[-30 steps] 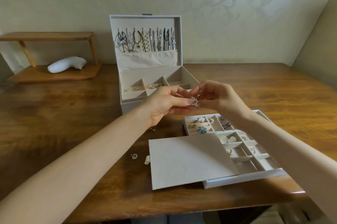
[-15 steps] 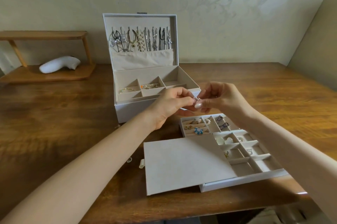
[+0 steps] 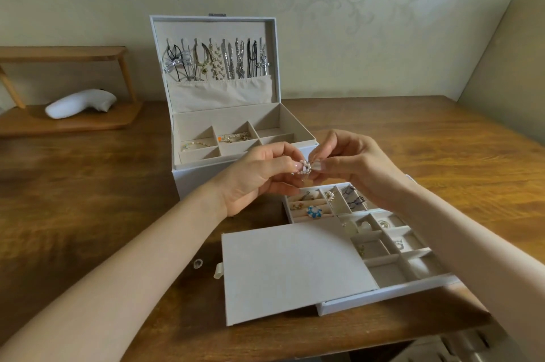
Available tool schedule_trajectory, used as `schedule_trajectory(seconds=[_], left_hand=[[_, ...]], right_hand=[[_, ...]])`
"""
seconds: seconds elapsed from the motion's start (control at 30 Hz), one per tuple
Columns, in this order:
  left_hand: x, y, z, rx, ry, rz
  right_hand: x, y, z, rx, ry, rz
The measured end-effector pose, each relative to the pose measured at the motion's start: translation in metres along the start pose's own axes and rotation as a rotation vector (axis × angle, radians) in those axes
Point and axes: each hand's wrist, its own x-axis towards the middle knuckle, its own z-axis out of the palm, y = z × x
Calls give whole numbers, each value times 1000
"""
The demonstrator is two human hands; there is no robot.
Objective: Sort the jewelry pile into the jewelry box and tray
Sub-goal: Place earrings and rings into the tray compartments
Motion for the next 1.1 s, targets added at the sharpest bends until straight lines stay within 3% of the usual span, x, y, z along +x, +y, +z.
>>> schedule_trajectory(seconds=[0.2,0.4,0.53,0.8,1.1], left_hand=[[10,1,16,299,105,32],[32,-1,37,942,22,104],[36,-5,51,1216,-9,154],[40,-9,53,1383,-21,206],[30,13,26,1182,118,259]], right_hand=[[-7,-8,-17,-148,-14,-16],[-23,-11,-47,-785,-101,55],[-32,-4,-52,-952,-111,33],[-35,6,-52,-1068,-102,-63],[-34,6,-50,-1083,-116,-50]])
